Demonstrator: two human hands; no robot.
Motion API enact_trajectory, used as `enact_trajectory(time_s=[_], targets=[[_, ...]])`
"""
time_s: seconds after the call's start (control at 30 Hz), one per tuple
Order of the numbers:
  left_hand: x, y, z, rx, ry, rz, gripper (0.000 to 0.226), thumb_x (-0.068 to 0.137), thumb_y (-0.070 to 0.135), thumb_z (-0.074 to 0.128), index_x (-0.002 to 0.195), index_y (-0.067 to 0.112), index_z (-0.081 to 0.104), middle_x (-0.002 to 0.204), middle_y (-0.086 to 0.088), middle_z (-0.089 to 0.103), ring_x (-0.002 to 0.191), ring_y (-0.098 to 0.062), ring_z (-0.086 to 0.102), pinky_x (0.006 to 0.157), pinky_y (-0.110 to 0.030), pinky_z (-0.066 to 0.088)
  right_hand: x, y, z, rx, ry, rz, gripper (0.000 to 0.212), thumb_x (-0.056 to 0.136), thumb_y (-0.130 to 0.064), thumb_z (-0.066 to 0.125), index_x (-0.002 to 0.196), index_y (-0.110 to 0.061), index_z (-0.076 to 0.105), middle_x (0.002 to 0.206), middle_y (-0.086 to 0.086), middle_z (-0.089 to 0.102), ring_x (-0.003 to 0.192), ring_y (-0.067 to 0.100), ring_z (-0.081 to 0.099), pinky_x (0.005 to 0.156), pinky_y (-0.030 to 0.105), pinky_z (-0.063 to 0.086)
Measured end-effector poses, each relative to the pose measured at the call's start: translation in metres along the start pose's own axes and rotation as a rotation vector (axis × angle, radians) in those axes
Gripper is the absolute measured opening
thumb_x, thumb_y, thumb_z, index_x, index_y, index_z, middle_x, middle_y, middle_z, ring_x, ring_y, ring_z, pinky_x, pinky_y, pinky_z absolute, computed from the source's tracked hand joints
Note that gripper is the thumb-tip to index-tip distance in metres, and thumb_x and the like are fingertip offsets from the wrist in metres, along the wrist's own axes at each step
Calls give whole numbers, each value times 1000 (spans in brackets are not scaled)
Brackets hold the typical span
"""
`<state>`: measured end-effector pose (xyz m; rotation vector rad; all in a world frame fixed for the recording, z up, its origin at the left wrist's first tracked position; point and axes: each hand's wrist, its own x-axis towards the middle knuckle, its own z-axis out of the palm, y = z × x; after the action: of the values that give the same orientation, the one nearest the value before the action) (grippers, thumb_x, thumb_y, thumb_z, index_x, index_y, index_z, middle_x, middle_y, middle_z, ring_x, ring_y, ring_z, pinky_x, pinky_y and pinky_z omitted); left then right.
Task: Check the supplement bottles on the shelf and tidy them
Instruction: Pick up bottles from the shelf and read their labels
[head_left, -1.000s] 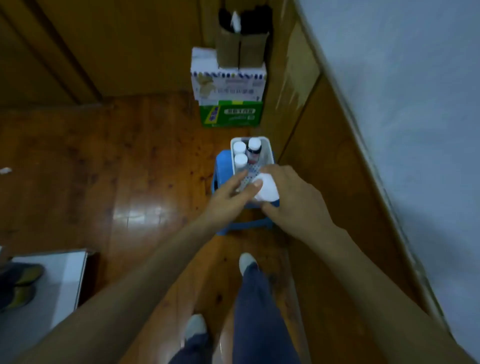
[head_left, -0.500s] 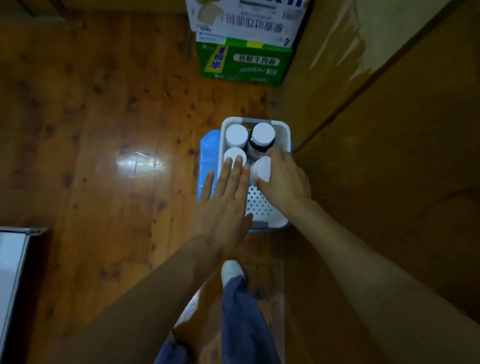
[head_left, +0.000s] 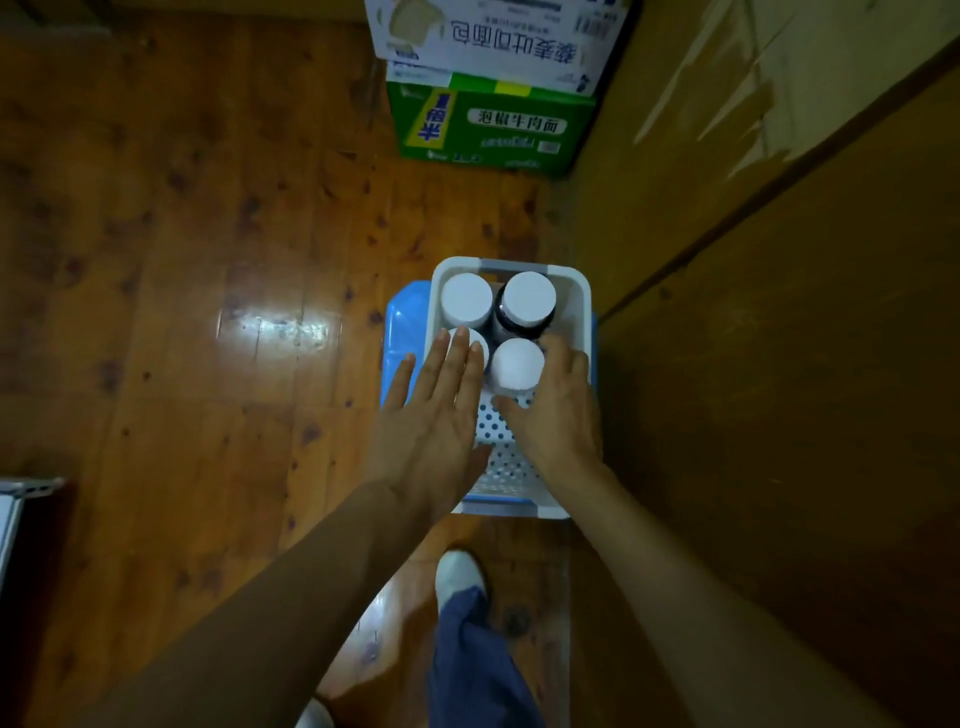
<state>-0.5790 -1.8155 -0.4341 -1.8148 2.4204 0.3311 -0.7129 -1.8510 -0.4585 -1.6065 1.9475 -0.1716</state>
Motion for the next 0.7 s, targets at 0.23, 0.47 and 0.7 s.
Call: enact_trajectory(time_s=[0.23, 0.47, 0.7], targets=[[-28, -14, -44, 72, 201, 3, 93, 72, 42, 78, 143, -3, 37, 149, -22, 36, 138, -36, 35, 108, -53, 32, -50, -41, -38, -151, 117, -231, 82, 81, -37, 74, 148, -17, 30, 155, 10, 30, 143, 27, 27, 113, 40, 28], [-147, -46, -112, 61, 271, -114, 95, 77, 43, 69, 149, 2, 22, 157, -18, 21, 146, -31, 21, 116, -49, 24, -154, -120, -61, -362, 244, -552, 89, 71, -36, 80, 147, -16, 37, 152, 16, 36, 139, 36, 37, 110, 52, 32], [-387, -86, -167, 95, 338, -434, 103, 74, 41, 73, 151, 6, 15, 159, -17, 16, 147, -33, 15, 115, -51, 20, -345, -214, -49, -336, 126, -803, 87, 76, -33, 73, 150, -22, 29, 156, 13, 28, 145, 33, 25, 115, 53, 20]])
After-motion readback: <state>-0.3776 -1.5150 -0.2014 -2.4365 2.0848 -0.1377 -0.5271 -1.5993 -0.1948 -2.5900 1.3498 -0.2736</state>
